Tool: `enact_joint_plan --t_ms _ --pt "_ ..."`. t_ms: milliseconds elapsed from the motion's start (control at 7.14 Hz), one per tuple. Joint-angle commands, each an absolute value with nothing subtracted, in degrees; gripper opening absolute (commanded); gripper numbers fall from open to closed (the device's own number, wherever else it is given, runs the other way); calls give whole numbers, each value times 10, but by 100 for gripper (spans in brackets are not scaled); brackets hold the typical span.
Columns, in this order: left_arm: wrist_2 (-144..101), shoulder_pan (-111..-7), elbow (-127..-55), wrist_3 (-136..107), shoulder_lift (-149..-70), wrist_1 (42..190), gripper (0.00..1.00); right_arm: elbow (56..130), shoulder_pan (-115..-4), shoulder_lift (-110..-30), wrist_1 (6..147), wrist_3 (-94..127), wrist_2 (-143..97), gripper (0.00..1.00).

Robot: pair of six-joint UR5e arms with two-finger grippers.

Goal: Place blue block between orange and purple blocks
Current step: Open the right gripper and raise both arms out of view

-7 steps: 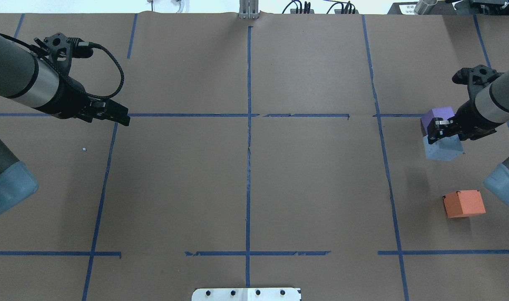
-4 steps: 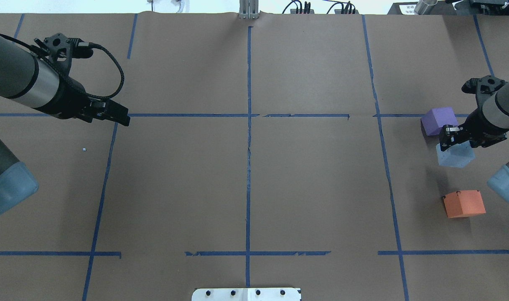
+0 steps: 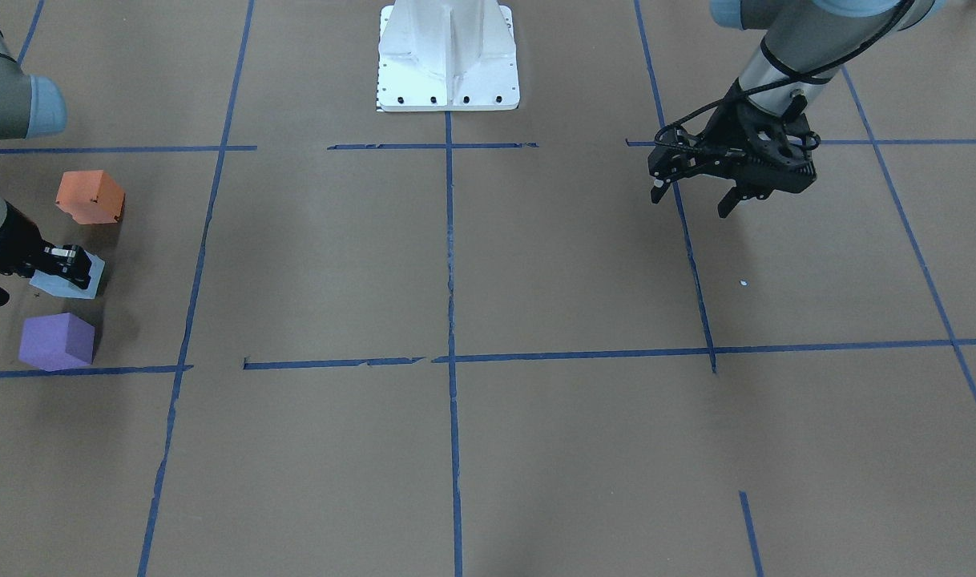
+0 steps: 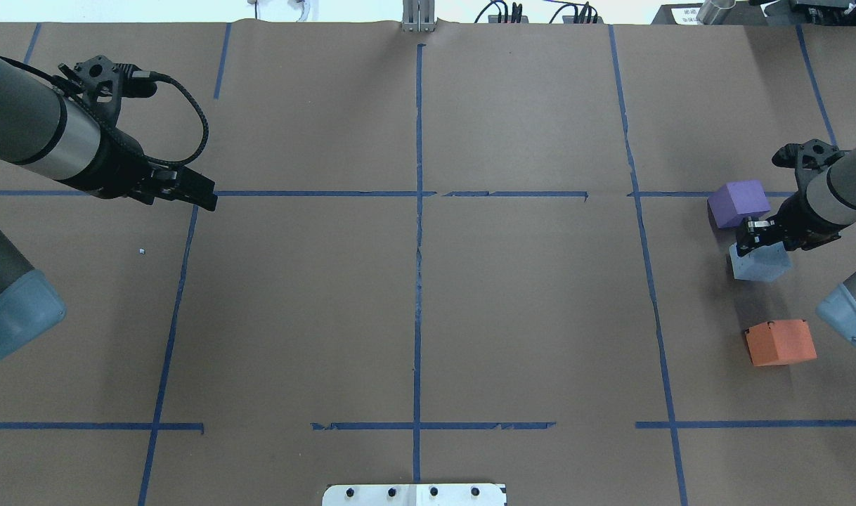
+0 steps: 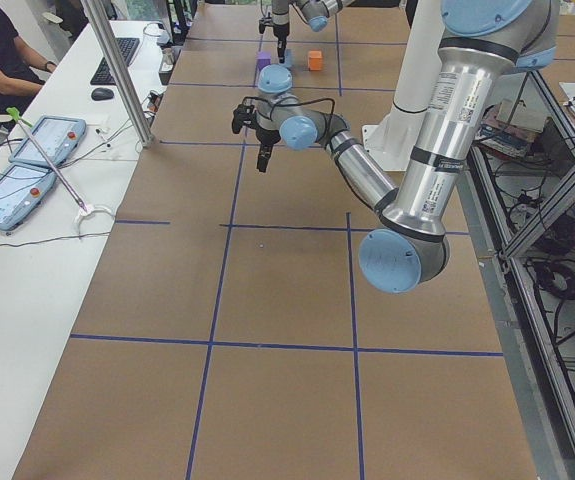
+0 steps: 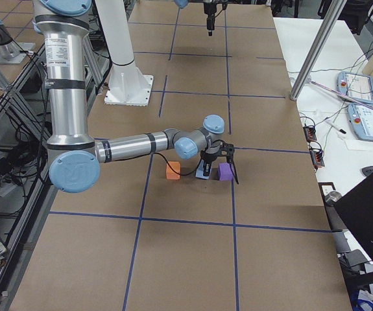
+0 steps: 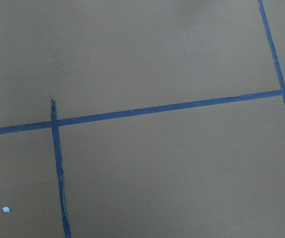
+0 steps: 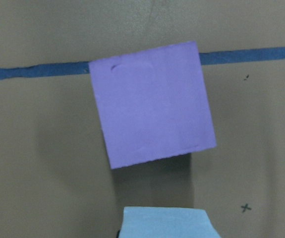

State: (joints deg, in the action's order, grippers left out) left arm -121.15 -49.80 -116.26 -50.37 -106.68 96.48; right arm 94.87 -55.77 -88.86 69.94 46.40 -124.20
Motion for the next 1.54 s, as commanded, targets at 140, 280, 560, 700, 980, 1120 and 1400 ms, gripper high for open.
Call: enact_joint_plan --t_ms 140,280,560,700,980,1120,1400 --pt "-1210 -519 -1162 -469 -1047 964 100 949 -554 -890 694 463 -1240 100" --pt "-1210 -539 -1161 -423 -1025 964 100 974 -556 -895 694 462 -1241 100" --pt "-1213 -605 -1161 -253 -948 964 100 1068 -577 -960 694 462 -1242 100" --pt "-1213 -649 -1158 -151 -903 964 100 1116 -621 -1001 694 461 -1245 100" --pt "-1222 -756 -1114 15 -863 962 100 1136 -728 -1060 698 338 -1269 100" --pt "-1279 -824 -1056 94 -867 963 100 1128 -808 -1085 704 244 -1319 100" --pt "-1338 -858 -986 115 -871 962 100 1116 -887 -1141 708 120 -1346 100"
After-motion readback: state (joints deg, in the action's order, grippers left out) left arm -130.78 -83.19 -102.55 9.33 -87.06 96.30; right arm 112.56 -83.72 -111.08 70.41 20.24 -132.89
